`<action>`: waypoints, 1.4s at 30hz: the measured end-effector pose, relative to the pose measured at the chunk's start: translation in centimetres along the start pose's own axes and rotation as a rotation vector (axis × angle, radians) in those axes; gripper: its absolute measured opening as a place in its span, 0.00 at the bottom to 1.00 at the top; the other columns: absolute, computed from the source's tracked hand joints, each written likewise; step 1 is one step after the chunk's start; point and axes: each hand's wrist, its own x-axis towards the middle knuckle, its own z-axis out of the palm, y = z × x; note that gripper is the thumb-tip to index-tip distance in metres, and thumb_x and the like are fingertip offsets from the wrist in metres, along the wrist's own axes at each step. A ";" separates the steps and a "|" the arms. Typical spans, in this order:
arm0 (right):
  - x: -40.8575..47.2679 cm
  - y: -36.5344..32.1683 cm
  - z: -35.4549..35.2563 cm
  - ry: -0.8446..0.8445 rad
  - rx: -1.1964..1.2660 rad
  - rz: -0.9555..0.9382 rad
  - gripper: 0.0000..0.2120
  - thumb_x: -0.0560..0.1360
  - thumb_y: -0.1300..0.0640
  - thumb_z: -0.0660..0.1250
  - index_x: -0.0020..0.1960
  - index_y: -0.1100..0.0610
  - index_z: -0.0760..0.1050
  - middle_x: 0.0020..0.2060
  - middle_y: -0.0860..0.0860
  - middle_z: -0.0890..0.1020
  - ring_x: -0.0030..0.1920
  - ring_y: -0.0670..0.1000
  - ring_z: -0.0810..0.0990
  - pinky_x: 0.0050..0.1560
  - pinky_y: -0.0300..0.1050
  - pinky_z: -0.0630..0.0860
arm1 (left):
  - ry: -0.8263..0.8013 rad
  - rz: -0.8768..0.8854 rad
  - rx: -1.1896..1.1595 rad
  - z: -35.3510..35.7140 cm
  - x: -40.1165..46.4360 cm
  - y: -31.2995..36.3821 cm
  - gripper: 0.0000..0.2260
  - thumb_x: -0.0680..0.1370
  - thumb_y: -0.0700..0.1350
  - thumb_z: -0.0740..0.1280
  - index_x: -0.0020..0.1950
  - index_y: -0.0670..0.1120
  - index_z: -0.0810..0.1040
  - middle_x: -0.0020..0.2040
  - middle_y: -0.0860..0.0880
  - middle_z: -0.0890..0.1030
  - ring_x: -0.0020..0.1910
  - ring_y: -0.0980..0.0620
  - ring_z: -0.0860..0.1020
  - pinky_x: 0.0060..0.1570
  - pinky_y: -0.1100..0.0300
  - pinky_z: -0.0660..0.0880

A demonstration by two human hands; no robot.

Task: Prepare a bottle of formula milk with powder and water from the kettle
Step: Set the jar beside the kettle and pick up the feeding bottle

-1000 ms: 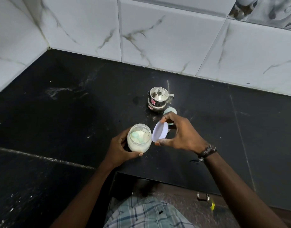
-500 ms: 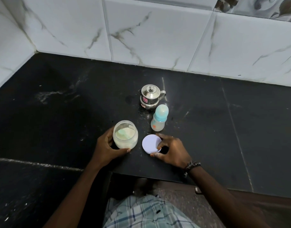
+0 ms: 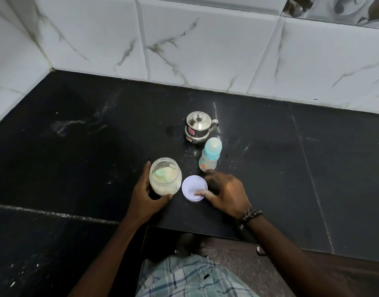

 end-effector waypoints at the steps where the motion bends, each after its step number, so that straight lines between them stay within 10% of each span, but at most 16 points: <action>1: 0.4 -0.1 -0.6 0.109 -0.002 -0.019 0.22 0.70 0.37 0.71 0.49 0.56 0.81 0.47 0.50 0.86 0.44 0.54 0.85 0.43 0.49 0.81 | 0.019 0.001 0.005 0.2 -0.2 0.0 0.50 0.61 0.48 0.77 0.79 0.44 0.55 0.71 0.52 0.72 0.70 0.56 0.71 0.68 0.58 0.70; 6: 4.3 -0.4 -4.2 0.394 -0.009 0.060 0.19 0.72 0.45 0.74 0.52 0.59 0.77 0.46 0.52 0.79 0.40 0.52 0.78 0.39 0.49 0.77 | 0.153 0.025 0.044 0.9 -1.1 -0.4 0.51 0.62 0.50 0.78 0.79 0.50 0.54 0.73 0.58 0.68 0.72 0.57 0.68 0.70 0.53 0.67; 16: 9.0 -0.8 -6.2 -0.151 -0.086 0.199 0.40 0.64 0.41 0.78 0.70 0.53 0.68 0.63 0.52 0.79 0.61 0.56 0.78 0.58 0.55 0.77 | 0.227 0.068 0.087 1.2 -0.3 -1.4 0.42 0.64 0.47 0.80 0.75 0.47 0.66 0.71 0.51 0.72 0.71 0.52 0.71 0.68 0.43 0.70; 22: 8.4 -0.6 -5.6 -0.150 -0.104 0.169 0.28 0.68 0.51 0.77 0.66 0.53 0.72 0.59 0.52 0.82 0.57 0.56 0.81 0.52 0.51 0.78 | 0.269 0.092 0.138 1.2 -0.6 -1.1 0.44 0.63 0.51 0.81 0.75 0.52 0.64 0.73 0.52 0.70 0.72 0.53 0.69 0.70 0.44 0.68; 28: 8.1 -0.3 -5.8 -0.092 -0.030 0.181 0.27 0.66 0.48 0.77 0.62 0.53 0.74 0.56 0.50 0.83 0.52 0.53 0.82 0.51 0.53 0.80 | 0.535 0.411 0.449 2.6 -3.2 1.6 0.39 0.66 0.53 0.78 0.70 0.36 0.69 0.67 0.41 0.70 0.67 0.43 0.70 0.65 0.46 0.71; 35: 8.3 -0.8 -7.1 -0.098 0.030 0.197 0.26 0.65 0.46 0.78 0.59 0.52 0.74 0.51 0.49 0.84 0.48 0.52 0.83 0.48 0.54 0.81 | 0.332 0.713 0.390 7.1 -3.7 4.0 0.20 0.70 0.40 0.78 0.58 0.36 0.77 0.53 0.42 0.80 0.53 0.45 0.80 0.51 0.50 0.78; 42: 8.1 -2.1 -8.6 -0.150 0.061 0.179 0.23 0.63 0.45 0.80 0.53 0.50 0.76 0.45 0.45 0.83 0.44 0.48 0.82 0.45 0.51 0.81 | 0.068 0.250 0.130 11.5 0.9 5.2 0.40 0.68 0.48 0.78 0.75 0.43 0.63 0.72 0.47 0.71 0.69 0.59 0.70 0.67 0.65 0.66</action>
